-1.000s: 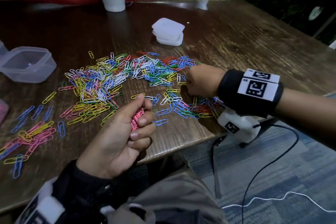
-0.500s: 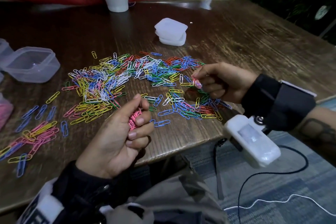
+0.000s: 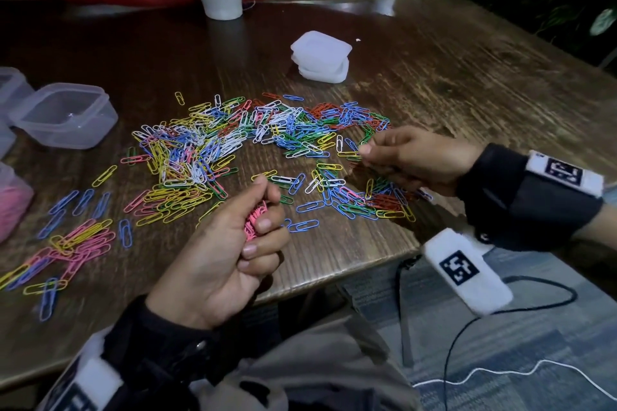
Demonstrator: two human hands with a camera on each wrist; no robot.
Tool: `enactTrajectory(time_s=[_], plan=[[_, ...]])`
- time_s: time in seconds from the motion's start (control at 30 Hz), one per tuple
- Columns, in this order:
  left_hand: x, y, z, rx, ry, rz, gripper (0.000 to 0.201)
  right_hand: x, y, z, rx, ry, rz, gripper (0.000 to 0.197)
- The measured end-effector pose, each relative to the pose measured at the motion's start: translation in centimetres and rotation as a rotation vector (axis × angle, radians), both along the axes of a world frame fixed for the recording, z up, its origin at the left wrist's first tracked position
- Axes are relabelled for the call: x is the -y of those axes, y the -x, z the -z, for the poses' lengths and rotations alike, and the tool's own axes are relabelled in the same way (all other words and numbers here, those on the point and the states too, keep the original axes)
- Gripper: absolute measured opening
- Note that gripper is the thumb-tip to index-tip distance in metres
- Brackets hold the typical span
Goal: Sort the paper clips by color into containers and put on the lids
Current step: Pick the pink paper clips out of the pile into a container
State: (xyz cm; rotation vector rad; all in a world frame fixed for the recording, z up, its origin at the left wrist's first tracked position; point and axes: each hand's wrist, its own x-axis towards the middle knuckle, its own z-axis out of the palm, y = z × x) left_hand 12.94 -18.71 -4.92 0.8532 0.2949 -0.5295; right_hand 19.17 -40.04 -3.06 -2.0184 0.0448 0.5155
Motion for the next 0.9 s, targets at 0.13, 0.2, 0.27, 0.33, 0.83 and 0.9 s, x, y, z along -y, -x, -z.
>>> enactTrajectory(time_s=[0.13,0.2,0.27,0.33,0.83,0.9], plan=[[-0.1,0.0,-0.2,-0.001,0.008,0.006,0.022,-1.4,-0.2,-0.3,0.241,0.628,-0.302,0.012],[-0.1,0.2,-0.2,0.012,-0.003,0.011,0.022,-2.1,-0.2,-0.8,0.272,0.770,-0.412,0.012],[-0.2,0.3,-0.2,0.022,-0.004,0.016,0.022,-2.5,-0.3,-1.1,0.310,0.852,-0.452,0.016],[-0.4,0.4,-0.3,0.026,0.000,0.014,0.022,-2.6,-0.2,-1.3,0.326,0.899,-0.458,0.025],[0.0,-1.1,-0.7,0.032,-0.155,-0.005,0.030,-3.1,-1.5,-1.0,0.031,0.183,-0.283,0.022],[0.2,-1.4,-0.6,0.039,-0.170,-0.009,0.030,-2.8,-1.5,-1.1,-0.030,0.037,-0.216,0.027]])
